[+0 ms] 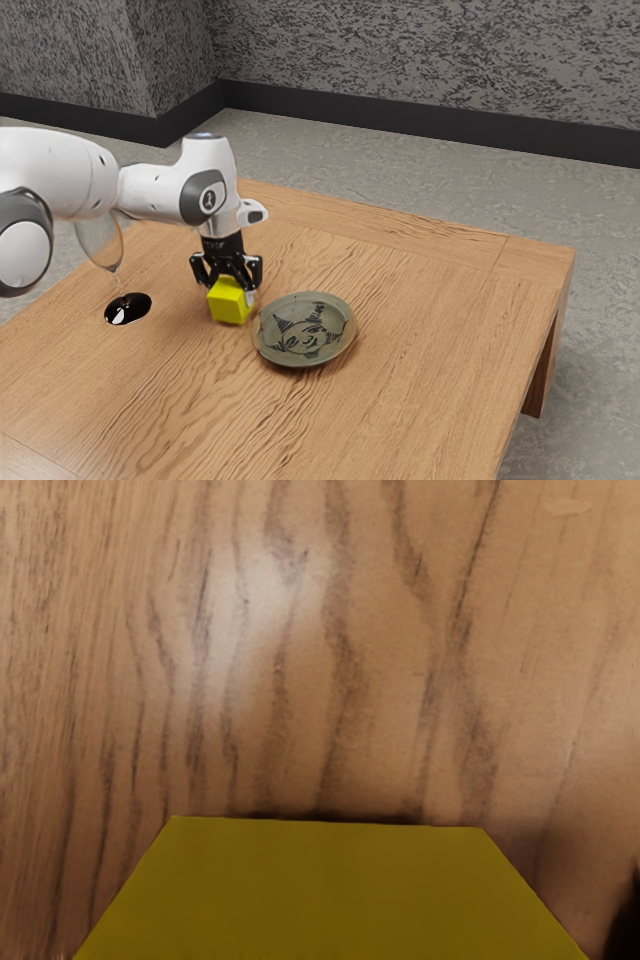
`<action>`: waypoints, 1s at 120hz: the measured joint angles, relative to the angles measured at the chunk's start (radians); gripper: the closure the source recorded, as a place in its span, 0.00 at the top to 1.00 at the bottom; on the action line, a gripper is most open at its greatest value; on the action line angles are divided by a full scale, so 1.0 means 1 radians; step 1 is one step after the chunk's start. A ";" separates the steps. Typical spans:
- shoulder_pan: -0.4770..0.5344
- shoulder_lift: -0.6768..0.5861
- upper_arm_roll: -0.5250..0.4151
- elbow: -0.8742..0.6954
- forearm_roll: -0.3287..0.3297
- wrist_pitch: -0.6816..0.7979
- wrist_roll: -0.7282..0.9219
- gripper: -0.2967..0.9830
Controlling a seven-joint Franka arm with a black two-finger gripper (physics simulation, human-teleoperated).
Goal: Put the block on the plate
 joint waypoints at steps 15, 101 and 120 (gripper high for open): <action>-0.013 -0.039 -0.008 0.000 0.014 -0.006 -0.002 0.53; -0.080 -0.026 -0.171 -0.015 0.019 0.013 -0.006 0.55; -0.080 -0.024 -0.171 -0.011 0.015 0.024 -0.003 0.65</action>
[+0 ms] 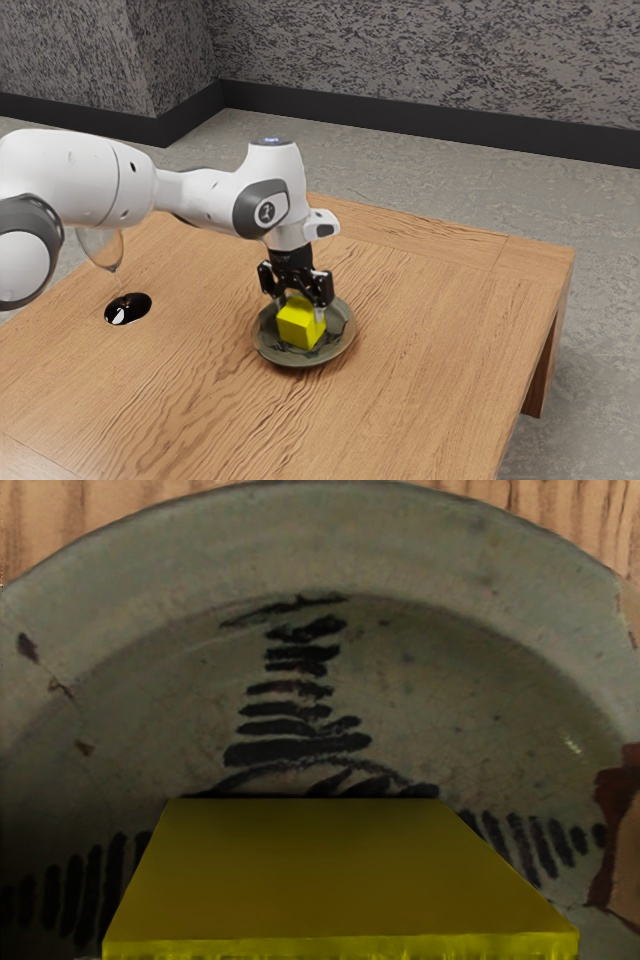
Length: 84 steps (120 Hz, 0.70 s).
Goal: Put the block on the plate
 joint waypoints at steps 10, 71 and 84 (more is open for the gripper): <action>-0.005 -0.028 0.001 -0.006 0.000 0.000 0.001 0.69; -0.036 -0.180 -0.027 0.129 0.180 -0.150 0.147 0.76; -0.039 -0.187 -0.034 0.171 0.198 -0.223 0.181 0.76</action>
